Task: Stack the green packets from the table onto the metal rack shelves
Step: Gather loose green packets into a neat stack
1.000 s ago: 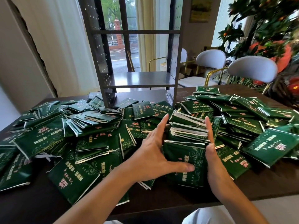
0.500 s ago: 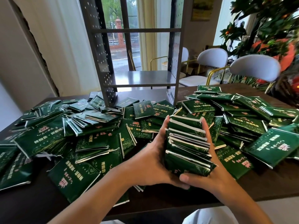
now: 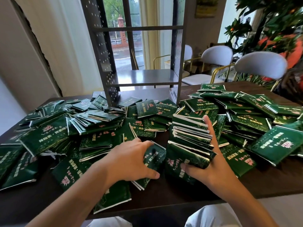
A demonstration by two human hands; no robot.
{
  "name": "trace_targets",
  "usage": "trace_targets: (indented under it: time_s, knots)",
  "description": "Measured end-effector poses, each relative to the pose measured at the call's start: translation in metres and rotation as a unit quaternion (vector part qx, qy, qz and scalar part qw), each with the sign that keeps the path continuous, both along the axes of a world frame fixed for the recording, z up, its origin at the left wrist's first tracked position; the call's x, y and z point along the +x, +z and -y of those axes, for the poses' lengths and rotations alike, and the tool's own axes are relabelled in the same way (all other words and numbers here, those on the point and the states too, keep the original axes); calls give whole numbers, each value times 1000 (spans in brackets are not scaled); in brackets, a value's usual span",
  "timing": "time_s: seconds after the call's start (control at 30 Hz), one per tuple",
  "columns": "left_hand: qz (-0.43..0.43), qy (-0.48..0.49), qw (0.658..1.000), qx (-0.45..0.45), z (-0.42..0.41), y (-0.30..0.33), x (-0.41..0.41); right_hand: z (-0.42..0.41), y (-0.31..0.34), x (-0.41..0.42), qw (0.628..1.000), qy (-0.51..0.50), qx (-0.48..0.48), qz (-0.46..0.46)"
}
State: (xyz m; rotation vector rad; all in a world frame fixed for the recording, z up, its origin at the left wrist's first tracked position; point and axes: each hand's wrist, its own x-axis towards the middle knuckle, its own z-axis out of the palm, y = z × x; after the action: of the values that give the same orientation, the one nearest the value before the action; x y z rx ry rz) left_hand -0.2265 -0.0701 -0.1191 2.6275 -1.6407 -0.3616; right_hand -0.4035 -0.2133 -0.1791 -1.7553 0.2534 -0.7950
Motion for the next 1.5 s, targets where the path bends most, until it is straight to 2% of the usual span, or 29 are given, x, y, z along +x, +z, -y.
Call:
trace_targets:
  time_s: [0.07,0.2,0.3,0.43,0.53,0.63,0.7,0.73,0.77,0.83,0.93,1.03,1.5]
  knots:
    - [1,25,1000,-9,5,-5,0,-1,1,0,1000,-3,2,-2]
    - [-72,110,990,-52,18,-5,2,-1,1,1,1000,-17,9,-3]
    - [-143,146,965,-162,23,-5,4,1,1,3,999,-36,11,0]
    - [-245,152,899,-329,22,-2,11,2,0,3,998,-57,18,6]
    - [-360,157,824,-408,18,1,7,2,0,3,998,-63,18,6]
    - [-451,151,757,-448,12,-2,6,2,0,3,998,-64,16,5]
    - [-525,116,726,-429,7,-8,5,3,-1,2,998,-68,17,10]
    - [-555,88,722,-404,5,-8,2,2,-1,2,997,-70,22,11]
    - [-566,57,733,-374,3,-10,-2,2,0,2,997,-74,25,11]
    - [-543,12,776,-320,2,-13,-10,0,3,4,997,-75,15,7]
    - [-483,11,820,-308,7,-18,-14,-1,5,6,998,-62,17,2]
    - [-460,12,835,-302,7,-17,-13,-1,5,6,999,-48,7,-9]
    - [-516,0,811,-274,6,-19,-7,-18,16,21,999,29,29,-36]
